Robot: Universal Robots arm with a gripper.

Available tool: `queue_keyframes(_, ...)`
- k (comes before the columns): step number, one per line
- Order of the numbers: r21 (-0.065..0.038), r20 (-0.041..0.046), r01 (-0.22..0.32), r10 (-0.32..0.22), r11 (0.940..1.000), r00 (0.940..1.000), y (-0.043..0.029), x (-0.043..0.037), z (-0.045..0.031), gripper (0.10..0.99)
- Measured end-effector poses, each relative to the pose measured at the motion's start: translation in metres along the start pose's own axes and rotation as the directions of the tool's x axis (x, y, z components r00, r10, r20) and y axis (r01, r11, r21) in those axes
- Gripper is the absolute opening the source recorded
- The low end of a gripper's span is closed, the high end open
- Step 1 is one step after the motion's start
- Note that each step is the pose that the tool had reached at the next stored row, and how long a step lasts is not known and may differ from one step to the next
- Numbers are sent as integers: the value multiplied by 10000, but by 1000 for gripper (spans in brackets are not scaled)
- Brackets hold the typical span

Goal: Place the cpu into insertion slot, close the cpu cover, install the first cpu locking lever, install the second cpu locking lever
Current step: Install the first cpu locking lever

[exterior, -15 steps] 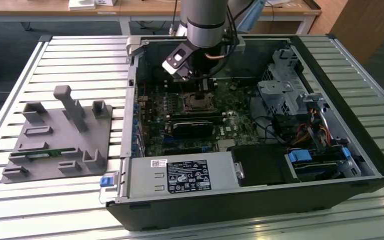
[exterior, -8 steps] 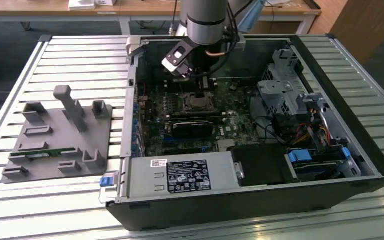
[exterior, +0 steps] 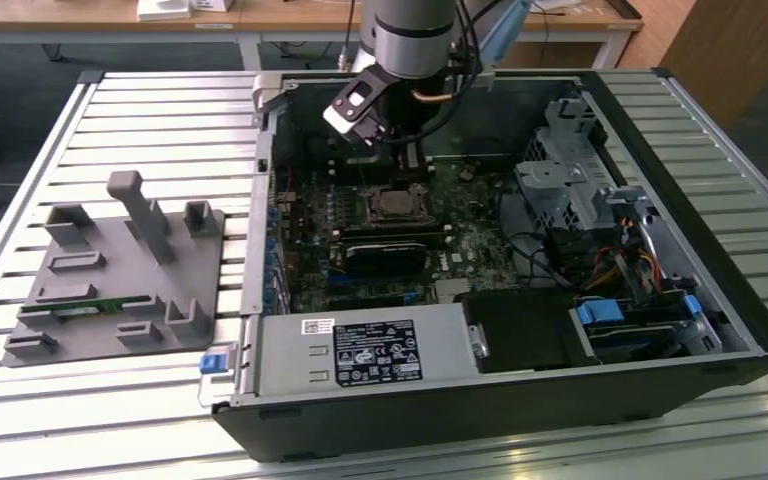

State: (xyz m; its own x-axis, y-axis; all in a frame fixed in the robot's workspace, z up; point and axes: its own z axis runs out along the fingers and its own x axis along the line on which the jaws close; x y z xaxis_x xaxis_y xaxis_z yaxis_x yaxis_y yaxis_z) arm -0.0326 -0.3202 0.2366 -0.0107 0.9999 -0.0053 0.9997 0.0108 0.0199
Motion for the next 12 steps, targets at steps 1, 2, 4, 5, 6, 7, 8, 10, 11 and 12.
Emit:
queue_keyframes(1,0,0,0,0,10000,10000,1,0,-20,106)
queue_keyframes(2,0,-1,0,0,10000,10000,1,0,-39,106)
queue_keyframes(4,1,0,0,0,10000,10000,2,0,-84,106)
queue_keyframes(5,0,0,0,0,10000,10000,2,0,-106,106)
queue_keyframes(6,0,-1,0,0,10000,10000,3,-1,-129,106)
queue_keyframes(7,0,-1,0,0,10000,10000,3,-1,-154,106)
queue_keyframes(8,0,-1,0,0,10000,10000,4,-1,-183,106)
queue_keyframes(10,1,0,1,-1,10000,10000,5,-1,-244,106)
queue_keyframes(11,0,0,1,-1,10000,10000,6,-1,-272,106)
queue_keyframes(12,0,-1,1,-1,10000,10000,6,-2,-296,106)
